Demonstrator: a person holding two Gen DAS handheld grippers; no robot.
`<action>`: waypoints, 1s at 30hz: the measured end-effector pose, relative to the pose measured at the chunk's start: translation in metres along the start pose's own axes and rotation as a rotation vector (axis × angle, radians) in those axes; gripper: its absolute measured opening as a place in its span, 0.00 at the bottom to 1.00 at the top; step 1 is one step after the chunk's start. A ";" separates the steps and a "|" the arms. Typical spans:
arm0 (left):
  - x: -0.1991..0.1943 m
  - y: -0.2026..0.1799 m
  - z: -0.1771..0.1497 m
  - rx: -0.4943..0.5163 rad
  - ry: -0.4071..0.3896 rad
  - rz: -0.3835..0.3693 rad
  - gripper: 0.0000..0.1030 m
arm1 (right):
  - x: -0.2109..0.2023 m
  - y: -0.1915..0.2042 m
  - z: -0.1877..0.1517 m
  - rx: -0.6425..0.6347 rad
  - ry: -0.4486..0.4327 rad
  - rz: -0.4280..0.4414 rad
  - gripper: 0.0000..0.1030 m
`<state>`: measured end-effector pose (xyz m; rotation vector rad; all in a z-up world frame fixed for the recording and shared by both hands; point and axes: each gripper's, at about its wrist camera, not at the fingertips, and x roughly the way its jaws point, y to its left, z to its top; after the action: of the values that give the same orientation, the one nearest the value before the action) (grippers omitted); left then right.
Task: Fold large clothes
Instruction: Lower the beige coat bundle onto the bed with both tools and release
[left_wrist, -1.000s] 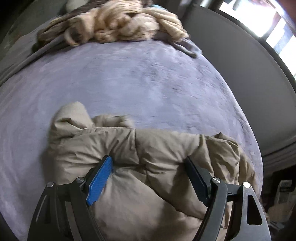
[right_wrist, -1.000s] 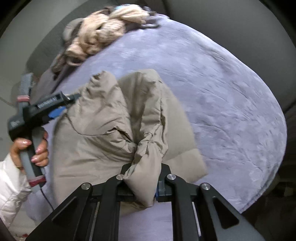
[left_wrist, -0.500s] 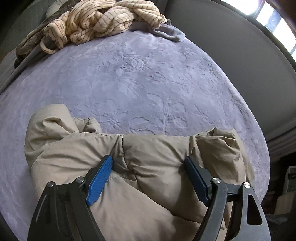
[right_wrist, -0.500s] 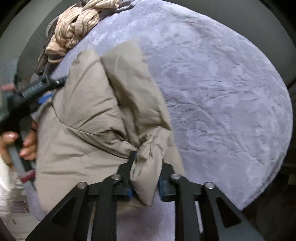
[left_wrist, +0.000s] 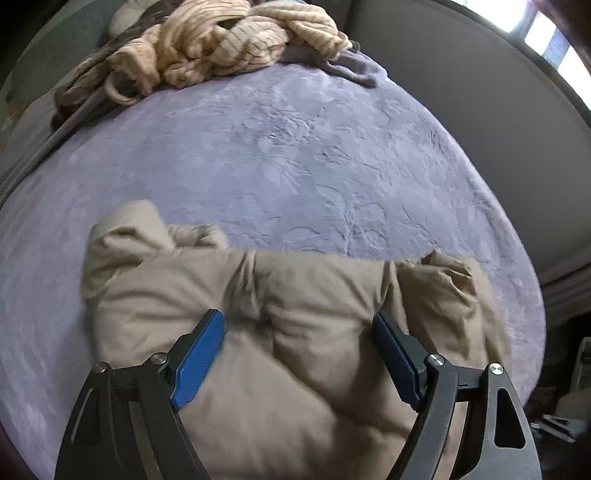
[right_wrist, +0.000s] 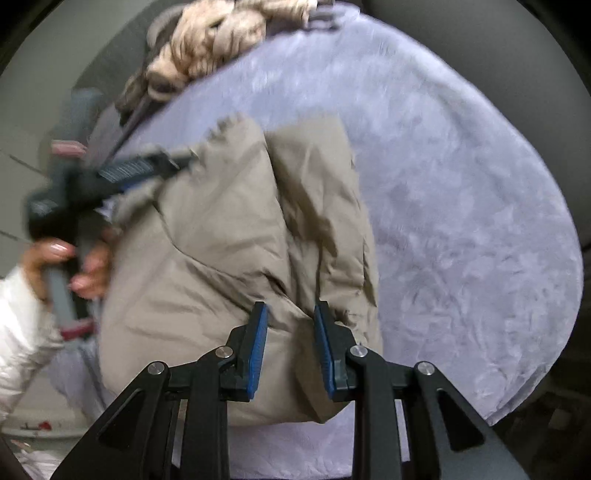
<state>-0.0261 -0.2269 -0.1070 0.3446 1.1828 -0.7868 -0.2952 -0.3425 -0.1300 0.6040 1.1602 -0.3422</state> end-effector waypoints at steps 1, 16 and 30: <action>-0.012 0.004 -0.005 -0.011 -0.009 -0.003 0.81 | 0.003 -0.001 -0.001 -0.003 0.016 0.005 0.28; -0.071 0.036 -0.142 -0.258 0.088 -0.032 0.81 | 0.029 -0.024 -0.012 0.014 0.202 0.116 0.27; -0.096 0.048 -0.169 -0.254 0.084 0.037 0.81 | -0.007 -0.011 -0.033 0.078 0.091 0.065 0.40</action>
<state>-0.1245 -0.0536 -0.0887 0.1897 1.3349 -0.5858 -0.3292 -0.3317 -0.1353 0.7299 1.2161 -0.3077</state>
